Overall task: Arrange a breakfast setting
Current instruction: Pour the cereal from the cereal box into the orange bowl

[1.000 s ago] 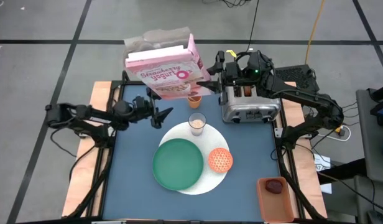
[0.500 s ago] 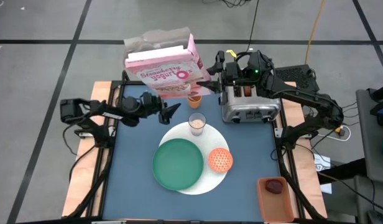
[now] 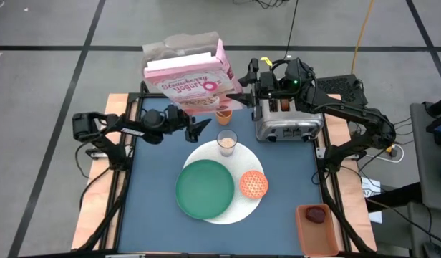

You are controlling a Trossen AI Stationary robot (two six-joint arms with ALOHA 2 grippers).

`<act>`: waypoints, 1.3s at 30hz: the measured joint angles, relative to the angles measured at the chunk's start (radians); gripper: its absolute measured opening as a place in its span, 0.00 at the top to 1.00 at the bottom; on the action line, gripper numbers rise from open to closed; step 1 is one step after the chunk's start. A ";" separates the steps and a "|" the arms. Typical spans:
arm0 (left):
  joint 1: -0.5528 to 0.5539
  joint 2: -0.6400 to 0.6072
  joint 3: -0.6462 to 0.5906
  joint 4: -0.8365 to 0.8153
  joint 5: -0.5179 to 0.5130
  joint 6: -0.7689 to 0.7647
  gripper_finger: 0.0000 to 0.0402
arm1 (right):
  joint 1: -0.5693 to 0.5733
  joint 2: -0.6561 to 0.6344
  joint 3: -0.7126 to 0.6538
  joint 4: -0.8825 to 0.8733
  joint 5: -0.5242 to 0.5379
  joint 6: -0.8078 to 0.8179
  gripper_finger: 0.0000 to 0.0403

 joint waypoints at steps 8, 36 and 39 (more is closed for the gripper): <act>0.000 -0.004 -0.001 -0.005 0.000 0.020 0.13 | 0.000 -0.001 0.000 -0.033 0.000 -0.008 0.65; 0.021 -0.006 0.043 0.000 0.034 -0.024 0.13 | 0.001 -0.033 -0.001 -0.092 0.000 -0.006 0.65; 0.020 -0.006 0.057 0.000 0.056 -0.027 0.13 | 0.001 -0.031 -0.001 -0.110 0.001 -0.007 0.65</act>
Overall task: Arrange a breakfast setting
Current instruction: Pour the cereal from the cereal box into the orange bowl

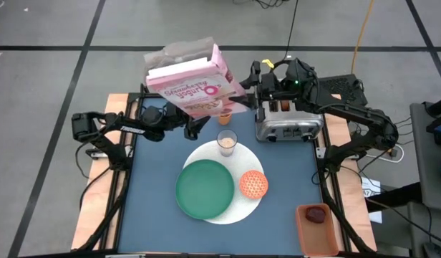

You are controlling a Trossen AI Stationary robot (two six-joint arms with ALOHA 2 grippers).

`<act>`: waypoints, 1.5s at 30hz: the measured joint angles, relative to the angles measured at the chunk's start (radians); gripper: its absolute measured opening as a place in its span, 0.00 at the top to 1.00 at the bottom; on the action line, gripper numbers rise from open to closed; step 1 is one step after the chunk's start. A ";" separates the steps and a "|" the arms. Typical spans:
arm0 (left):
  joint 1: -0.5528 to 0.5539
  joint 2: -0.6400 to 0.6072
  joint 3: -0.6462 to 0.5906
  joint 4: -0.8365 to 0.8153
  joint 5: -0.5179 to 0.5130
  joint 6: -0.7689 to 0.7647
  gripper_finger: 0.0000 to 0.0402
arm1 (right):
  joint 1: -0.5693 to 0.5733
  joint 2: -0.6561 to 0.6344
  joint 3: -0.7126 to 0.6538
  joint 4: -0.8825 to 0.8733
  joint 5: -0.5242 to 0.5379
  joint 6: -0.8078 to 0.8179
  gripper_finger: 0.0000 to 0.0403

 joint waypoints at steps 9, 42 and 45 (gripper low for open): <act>-0.001 0.000 0.004 0.000 0.005 -0.008 0.13 | 0.000 0.001 0.000 -0.046 0.000 -0.017 0.65; -0.038 0.000 0.004 -0.007 -0.085 0.042 0.13 | 0.000 0.005 0.000 -0.048 0.002 -0.022 0.65; -0.038 0.000 0.004 -0.007 -0.085 0.046 0.13 | 0.000 0.005 0.000 -0.048 0.002 -0.022 0.65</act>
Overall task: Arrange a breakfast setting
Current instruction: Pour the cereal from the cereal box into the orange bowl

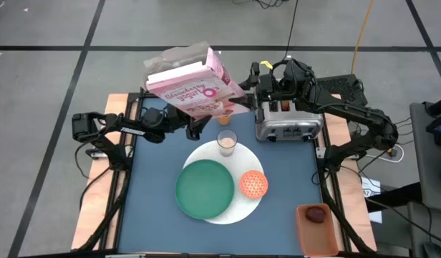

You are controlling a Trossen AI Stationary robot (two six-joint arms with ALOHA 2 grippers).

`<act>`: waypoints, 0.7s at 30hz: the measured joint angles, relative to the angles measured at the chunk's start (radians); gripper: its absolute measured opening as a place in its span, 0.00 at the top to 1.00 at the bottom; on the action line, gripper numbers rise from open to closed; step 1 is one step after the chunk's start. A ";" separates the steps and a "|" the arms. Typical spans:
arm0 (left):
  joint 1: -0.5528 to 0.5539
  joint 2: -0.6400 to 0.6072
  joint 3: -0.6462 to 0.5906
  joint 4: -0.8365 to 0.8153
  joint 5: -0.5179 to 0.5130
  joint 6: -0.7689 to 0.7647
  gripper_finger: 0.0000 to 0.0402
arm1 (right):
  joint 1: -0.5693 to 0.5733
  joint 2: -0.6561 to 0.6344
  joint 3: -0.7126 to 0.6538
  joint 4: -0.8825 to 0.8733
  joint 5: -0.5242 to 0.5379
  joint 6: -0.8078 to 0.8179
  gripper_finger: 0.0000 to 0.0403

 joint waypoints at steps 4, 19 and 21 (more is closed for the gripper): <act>0.000 0.000 0.000 0.000 -0.001 0.003 0.18 | 0.000 0.000 0.000 0.000 0.000 0.000 0.65; 0.000 0.000 0.000 -0.009 -0.005 0.000 0.40 | 0.000 0.000 0.000 0.000 0.003 0.014 0.64; 0.000 0.000 0.000 -0.010 -0.005 -0.001 0.40 | 0.000 0.000 0.000 0.000 0.002 0.014 0.63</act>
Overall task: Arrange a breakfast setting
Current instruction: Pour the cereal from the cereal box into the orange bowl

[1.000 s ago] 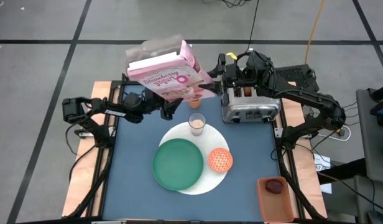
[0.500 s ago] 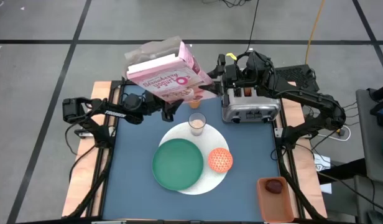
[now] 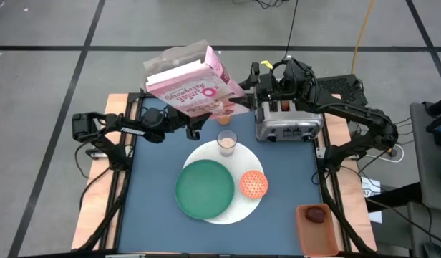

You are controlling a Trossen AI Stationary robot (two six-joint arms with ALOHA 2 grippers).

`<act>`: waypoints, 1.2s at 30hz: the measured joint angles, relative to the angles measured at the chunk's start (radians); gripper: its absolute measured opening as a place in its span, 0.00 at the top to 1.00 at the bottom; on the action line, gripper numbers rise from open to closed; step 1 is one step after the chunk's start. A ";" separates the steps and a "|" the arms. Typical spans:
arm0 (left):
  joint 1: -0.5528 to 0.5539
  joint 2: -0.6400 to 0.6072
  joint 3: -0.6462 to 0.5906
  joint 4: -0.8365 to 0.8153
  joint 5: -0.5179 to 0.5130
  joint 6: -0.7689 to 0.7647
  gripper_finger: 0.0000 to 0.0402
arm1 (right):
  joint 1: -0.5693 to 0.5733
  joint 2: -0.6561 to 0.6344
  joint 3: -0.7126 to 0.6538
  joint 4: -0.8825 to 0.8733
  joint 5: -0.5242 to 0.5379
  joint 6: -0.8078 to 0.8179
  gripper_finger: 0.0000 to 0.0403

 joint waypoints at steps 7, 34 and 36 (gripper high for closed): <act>0.000 0.000 0.000 -0.002 0.001 0.000 0.40 | 0.000 0.000 0.000 0.000 0.000 0.013 0.62; -0.001 0.002 0.000 -0.035 0.010 -0.017 0.40 | -0.021 -0.105 0.001 -0.194 0.001 0.040 0.26; -0.001 0.002 0.000 -0.034 0.010 -0.025 0.40 | -0.030 -0.139 0.001 -0.267 0.001 0.039 0.26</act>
